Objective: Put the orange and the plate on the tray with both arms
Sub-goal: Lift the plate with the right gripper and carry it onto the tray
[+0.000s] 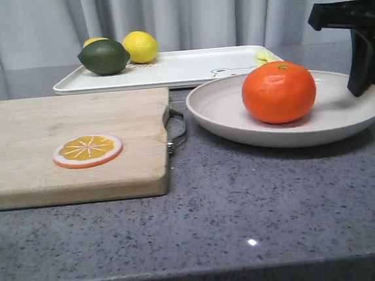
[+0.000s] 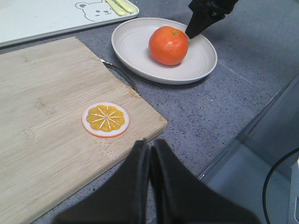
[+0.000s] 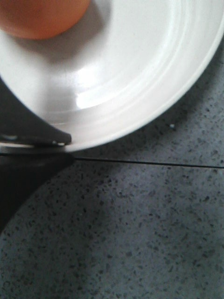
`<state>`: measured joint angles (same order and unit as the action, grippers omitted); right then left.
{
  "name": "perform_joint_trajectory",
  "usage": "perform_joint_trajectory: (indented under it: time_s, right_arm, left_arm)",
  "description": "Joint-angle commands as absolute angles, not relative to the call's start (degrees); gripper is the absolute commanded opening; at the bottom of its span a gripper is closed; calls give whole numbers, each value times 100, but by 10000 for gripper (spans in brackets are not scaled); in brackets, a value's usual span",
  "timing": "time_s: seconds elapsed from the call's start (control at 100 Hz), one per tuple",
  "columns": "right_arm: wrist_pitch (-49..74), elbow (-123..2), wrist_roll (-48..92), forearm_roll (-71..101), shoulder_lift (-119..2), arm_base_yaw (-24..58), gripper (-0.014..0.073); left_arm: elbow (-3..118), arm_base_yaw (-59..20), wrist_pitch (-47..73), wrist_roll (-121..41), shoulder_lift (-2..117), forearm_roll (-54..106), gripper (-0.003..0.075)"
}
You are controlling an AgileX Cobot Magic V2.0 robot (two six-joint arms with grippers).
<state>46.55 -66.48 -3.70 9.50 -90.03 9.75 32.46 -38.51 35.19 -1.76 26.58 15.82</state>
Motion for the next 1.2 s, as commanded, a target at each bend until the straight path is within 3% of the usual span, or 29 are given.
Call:
perform_joint_trajectory:
  time_s: [0.0, 0.62, 1.19]
  right_arm:
    - [4548, -6807, -302, 883, -8817, 982, -67]
    - [5282, -8293, 0, 1968, -8944, 913, -67]
    - [6128, -11302, 52, 2125, -10894, 913, -67]
  left_arm:
    - [3390, -3823, 3119, -139, 2675, 1692, -20]
    - [3390, -3823, 3119, -139, 2675, 1692, -20]
    - [3390, -3823, 3119, -139, 2675, 1692, -20]
